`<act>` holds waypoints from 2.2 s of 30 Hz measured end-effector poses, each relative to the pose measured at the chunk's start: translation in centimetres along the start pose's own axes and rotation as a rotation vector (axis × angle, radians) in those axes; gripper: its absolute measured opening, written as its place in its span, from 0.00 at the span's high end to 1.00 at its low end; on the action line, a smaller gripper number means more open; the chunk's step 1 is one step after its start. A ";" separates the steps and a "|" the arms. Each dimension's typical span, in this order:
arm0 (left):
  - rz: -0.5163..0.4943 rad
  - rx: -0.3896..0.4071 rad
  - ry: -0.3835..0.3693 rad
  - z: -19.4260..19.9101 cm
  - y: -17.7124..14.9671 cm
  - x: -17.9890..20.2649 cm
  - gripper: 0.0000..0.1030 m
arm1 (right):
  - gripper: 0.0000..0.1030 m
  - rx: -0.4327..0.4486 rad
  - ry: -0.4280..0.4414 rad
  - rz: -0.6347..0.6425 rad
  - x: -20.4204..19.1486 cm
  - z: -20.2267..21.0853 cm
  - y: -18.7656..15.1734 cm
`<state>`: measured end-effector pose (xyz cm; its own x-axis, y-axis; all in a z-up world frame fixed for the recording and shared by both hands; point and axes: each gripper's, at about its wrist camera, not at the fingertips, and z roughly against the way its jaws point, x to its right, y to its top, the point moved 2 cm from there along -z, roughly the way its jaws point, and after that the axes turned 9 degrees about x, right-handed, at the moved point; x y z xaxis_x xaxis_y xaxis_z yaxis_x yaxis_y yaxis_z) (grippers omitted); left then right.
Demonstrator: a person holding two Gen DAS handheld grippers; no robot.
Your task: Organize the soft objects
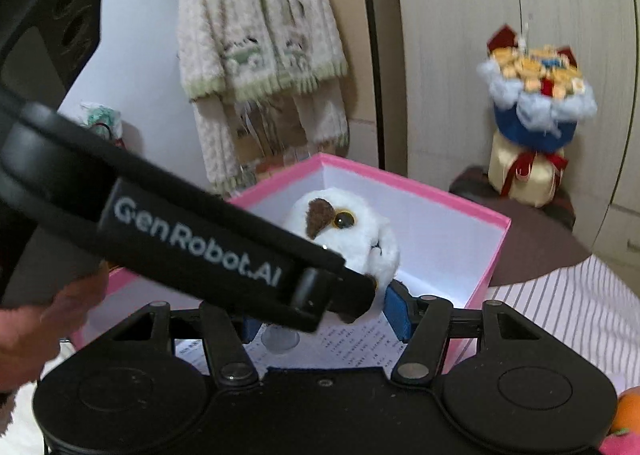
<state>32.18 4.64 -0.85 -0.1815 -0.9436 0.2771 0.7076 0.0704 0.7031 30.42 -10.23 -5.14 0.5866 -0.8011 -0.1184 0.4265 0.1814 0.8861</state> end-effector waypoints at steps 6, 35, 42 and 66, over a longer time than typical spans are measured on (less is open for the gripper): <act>0.096 -0.025 -0.074 -1.5 0.4 -1.6 0.40 | 0.37 -0.039 -0.030 0.008 1.4 -1.3 0.2; -0.147 0.155 -0.110 10.4 -2.8 2.4 0.32 | 0.28 0.022 -0.136 0.132 -2.3 7.8 -0.3; -0.239 0.191 -0.136 14.9 -5.1 4.9 0.29 | 0.28 0.030 -0.140 0.125 -3.1 12.6 -1.3; -0.408 0.139 -0.296 12.8 -13.6 16.8 0.24 | 0.23 0.086 -0.182 0.006 2.7 26.1 -11.2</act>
<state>10.73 -8.00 2.60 -0.6231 -0.7727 0.1211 0.4450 -0.2229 0.8674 9.24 -29.29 -3.73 0.4518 -0.8913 -0.0367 0.3586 0.1438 0.9223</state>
